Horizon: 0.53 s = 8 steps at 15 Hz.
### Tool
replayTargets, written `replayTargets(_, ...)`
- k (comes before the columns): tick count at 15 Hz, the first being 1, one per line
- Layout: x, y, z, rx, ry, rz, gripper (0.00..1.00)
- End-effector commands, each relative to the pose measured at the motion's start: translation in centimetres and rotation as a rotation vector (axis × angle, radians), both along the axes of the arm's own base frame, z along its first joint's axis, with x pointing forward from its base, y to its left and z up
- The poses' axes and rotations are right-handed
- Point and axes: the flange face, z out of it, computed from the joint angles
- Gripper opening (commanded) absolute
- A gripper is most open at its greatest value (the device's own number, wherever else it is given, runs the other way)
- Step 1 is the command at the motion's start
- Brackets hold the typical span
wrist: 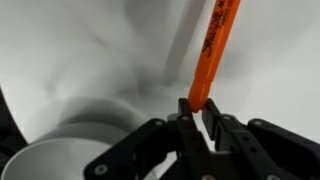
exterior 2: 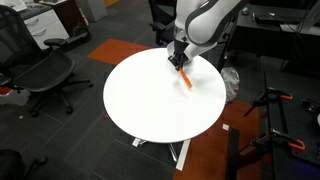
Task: Put the marker in the bowl
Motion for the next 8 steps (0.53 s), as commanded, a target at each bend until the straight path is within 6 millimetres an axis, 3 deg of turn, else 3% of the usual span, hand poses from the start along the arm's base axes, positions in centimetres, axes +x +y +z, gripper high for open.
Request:
replayTargets(1, 0.1, -1.3, 6.8, -0.018, -0.09, -0.05, 0.05)
replayTargets(4, 1.3, -4.8, 12.5, -0.031, -0.185, -0.129, 0.05)
replayTargets(8, 3.5, -9.3, 17.9, -0.054, -0.272, -0.226, 0.05)
